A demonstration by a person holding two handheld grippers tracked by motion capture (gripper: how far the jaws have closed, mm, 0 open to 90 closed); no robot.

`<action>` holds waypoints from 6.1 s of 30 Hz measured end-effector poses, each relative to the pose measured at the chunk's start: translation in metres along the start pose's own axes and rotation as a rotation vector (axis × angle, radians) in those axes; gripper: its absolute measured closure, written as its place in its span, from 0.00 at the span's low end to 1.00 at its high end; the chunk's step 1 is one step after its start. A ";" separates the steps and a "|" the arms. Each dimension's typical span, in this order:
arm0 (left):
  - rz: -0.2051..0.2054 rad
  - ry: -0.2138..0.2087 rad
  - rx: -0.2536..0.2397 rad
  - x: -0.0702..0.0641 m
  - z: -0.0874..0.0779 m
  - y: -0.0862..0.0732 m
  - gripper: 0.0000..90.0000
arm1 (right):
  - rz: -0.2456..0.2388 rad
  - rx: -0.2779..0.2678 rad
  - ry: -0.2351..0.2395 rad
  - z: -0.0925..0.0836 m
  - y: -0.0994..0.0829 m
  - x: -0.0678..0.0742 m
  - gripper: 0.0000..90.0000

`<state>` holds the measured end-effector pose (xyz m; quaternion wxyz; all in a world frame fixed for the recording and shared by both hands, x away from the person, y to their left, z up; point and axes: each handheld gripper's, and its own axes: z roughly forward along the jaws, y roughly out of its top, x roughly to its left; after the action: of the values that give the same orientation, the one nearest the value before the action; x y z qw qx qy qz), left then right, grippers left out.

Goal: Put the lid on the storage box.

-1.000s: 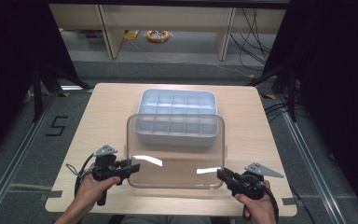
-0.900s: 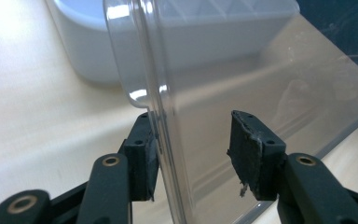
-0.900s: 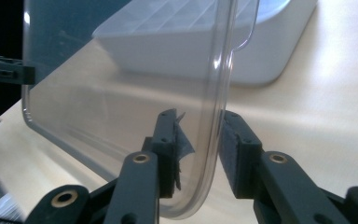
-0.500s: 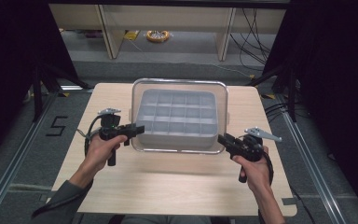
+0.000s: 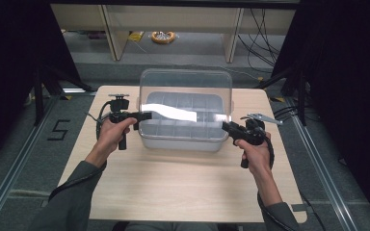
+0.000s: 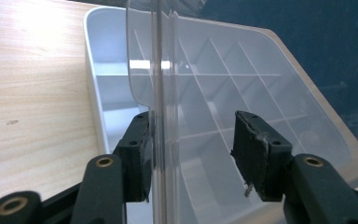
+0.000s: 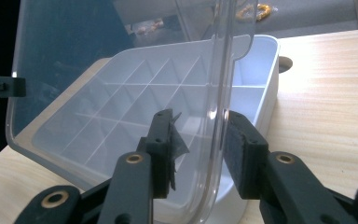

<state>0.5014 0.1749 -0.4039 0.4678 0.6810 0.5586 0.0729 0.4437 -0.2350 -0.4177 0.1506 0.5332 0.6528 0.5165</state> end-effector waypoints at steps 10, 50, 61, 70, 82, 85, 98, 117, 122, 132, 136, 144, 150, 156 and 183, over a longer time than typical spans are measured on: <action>-0.024 0.036 0.034 0.016 0.015 0.003 0.53 | 0.034 0.028 -0.015 0.022 0.003 0.000 0.72; -0.100 0.077 0.092 0.020 0.036 -0.002 0.52 | 0.202 0.070 -0.023 0.032 -0.004 -0.004 0.64; -0.087 0.090 0.076 0.020 0.034 -0.005 0.52 | 0.179 0.068 -0.031 0.039 -0.005 -0.005 0.63; -0.058 0.088 0.035 0.019 0.036 -0.009 0.52 | 0.297 0.115 -0.027 0.041 -0.009 -0.005 0.62; 0.009 0.121 0.060 0.021 0.036 -0.021 0.50 | 0.112 0.054 -0.028 0.048 -0.011 -0.019 0.58; -0.007 0.117 0.058 0.022 0.035 -0.021 0.51 | 0.113 0.052 -0.018 0.049 -0.010 -0.019 0.58; -0.030 0.116 0.050 0.032 0.029 -0.023 0.54 | 0.150 0.082 -0.112 0.038 0.004 -0.019 0.51; -0.111 0.085 0.043 0.038 0.028 -0.025 0.53 | 0.058 0.096 -0.107 0.048 -0.002 -0.025 0.74; -0.120 0.063 0.048 0.037 0.032 -0.024 0.53 | 0.098 0.082 -0.138 0.057 0.001 -0.022 0.74; -0.132 0.078 0.042 0.036 0.041 -0.013 0.53 | 0.122 0.080 -0.146 0.066 -0.001 -0.022 0.74; -0.128 0.081 0.034 0.038 0.040 -0.015 0.58 | 0.106 0.075 -0.142 0.066 -0.001 -0.023 0.73; -0.106 0.100 0.017 0.036 0.035 -0.016 0.67 | 0.062 0.079 -0.155 0.067 0.000 -0.021 0.73; -0.100 0.103 0.016 0.035 0.035 -0.017 0.68 | 0.059 0.076 -0.154 0.067 0.000 -0.021 0.73; -0.096 0.118 0.026 0.036 0.031 -0.020 0.58 | 0.033 0.060 -0.165 0.065 -0.001 -0.025 0.67; 0.085 -0.087 0.069 0.008 -0.036 -0.117 0.34 | -0.071 0.130 -0.016 -0.027 -0.061 0.001 0.36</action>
<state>0.4009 0.1949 -0.4712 0.4644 0.7225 0.5103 0.0435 0.3899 -0.2413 -0.4569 0.1393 0.5224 0.7023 0.4631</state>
